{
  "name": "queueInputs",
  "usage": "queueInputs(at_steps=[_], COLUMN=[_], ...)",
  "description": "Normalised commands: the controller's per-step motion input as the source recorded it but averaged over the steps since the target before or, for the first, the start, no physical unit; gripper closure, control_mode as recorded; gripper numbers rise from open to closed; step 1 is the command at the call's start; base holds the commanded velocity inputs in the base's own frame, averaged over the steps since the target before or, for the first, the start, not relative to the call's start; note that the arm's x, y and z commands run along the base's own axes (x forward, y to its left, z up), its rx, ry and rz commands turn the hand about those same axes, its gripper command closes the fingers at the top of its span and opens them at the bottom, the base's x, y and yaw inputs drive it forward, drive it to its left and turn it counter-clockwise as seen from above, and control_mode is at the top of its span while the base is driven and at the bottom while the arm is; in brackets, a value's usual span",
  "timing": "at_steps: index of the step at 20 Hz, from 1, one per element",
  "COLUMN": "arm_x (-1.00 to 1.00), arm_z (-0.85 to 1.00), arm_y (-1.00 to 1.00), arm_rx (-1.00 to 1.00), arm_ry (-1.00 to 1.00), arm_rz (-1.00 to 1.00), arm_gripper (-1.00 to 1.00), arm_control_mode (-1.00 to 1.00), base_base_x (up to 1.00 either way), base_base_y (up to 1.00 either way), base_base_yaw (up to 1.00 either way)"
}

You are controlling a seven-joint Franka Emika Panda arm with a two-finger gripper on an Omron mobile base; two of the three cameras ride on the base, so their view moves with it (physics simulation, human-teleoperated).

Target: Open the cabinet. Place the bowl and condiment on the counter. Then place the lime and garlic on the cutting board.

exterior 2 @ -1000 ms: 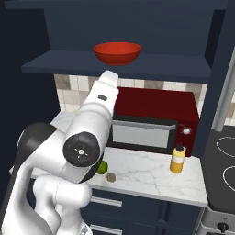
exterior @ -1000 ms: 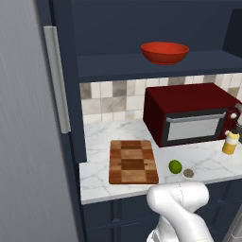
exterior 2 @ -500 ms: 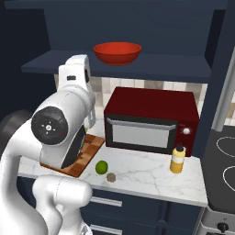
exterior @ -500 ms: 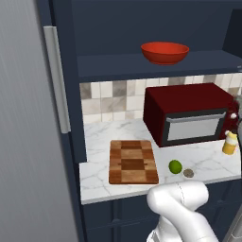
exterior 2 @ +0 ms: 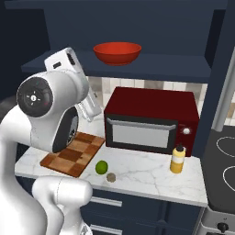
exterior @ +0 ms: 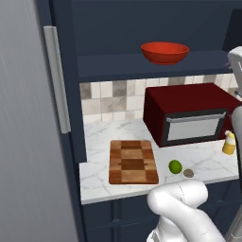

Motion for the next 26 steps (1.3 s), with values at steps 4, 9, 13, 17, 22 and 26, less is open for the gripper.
queueInputs(at_steps=[4,9,13,17,22,26], arm_x=[0.16,0.02,0.0,0.01,0.25,0.33], arm_z=[0.23,0.32,0.23,0.01,-0.08,-0.19], arm_y=[0.02,0.0,0.0,-0.01,0.0,0.0], arm_rx=[-0.24,-0.16,-0.08,-0.06,-0.07,0.0], arm_ry=[0.34,0.28,0.23,0.12,0.01,-0.18], arm_rz=[0.03,0.01,0.0,0.01,0.02,0.02], arm_gripper=[-1.0,-1.0,-1.0,-1.0,-1.0,-1.0], arm_control_mode=[-1.0,-1.0,-1.0,-1.0,-1.0,-1.0], base_base_x=[0.0,0.0,0.0,0.0,0.0,0.0], base_base_y=[0.0,0.0,0.0,0.0,0.0,0.0], base_base_yaw=[0.0,0.0,0.0,0.0,0.0,0.0])
